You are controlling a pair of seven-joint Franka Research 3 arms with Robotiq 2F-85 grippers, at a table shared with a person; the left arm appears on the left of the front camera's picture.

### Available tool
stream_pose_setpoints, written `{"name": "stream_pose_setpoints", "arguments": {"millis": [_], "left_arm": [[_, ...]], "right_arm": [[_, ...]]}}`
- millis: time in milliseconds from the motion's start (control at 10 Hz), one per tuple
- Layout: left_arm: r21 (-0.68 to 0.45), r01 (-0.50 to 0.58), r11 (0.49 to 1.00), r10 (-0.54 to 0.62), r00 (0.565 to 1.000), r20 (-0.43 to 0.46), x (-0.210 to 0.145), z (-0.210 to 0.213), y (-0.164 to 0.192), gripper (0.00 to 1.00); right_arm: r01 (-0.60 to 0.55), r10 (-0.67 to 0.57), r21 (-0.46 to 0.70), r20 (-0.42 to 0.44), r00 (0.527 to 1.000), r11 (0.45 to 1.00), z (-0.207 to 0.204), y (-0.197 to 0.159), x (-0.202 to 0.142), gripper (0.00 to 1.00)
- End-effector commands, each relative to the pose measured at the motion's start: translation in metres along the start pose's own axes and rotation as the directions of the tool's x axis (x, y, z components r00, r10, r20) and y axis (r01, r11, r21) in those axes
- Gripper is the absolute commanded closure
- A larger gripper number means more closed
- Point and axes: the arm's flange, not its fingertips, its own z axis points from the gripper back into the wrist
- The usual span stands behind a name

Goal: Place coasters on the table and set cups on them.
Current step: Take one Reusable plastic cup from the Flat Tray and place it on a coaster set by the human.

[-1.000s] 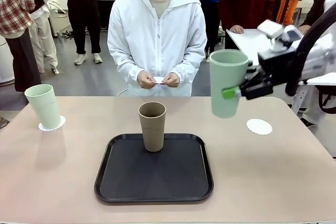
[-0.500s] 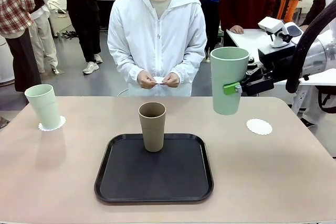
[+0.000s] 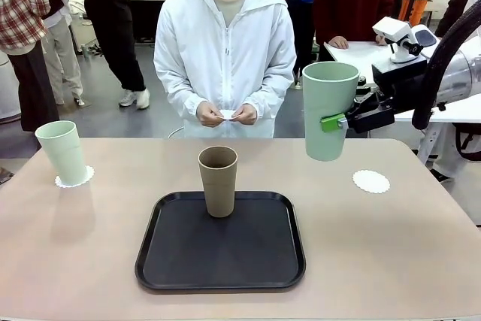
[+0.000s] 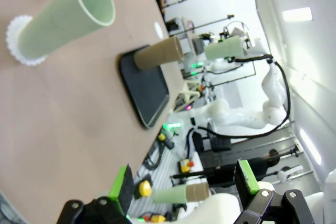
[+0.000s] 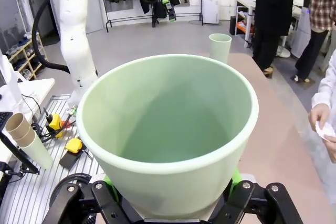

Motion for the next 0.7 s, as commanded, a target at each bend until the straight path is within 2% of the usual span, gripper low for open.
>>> {"name": "stream_pose_setpoints", "arguments": {"millis": [0,300,600], "left_arm": [[0.008,-0.005,1.0,0.005,1.0,0.001,0.0,0.001,-0.002,0.0],[0.008,-0.005,1.0,0.005,1.0,0.001,0.0,0.001,-0.002,0.0],[0.008,-0.005,1.0,0.005,1.0,0.001,0.0,0.001,-0.002,0.0]], "right_arm": [[-0.02,0.02,0.008,0.02,1.0,1.0,0.017,-0.028,-0.014,0.14],[0.025,-0.014,-0.131,0.088,0.996,0.991,0.097,-0.091,-0.058,0.14],[0.065,-0.037,-0.231,0.125,0.991,0.971,0.145,-0.121,-0.09,0.14]]}}
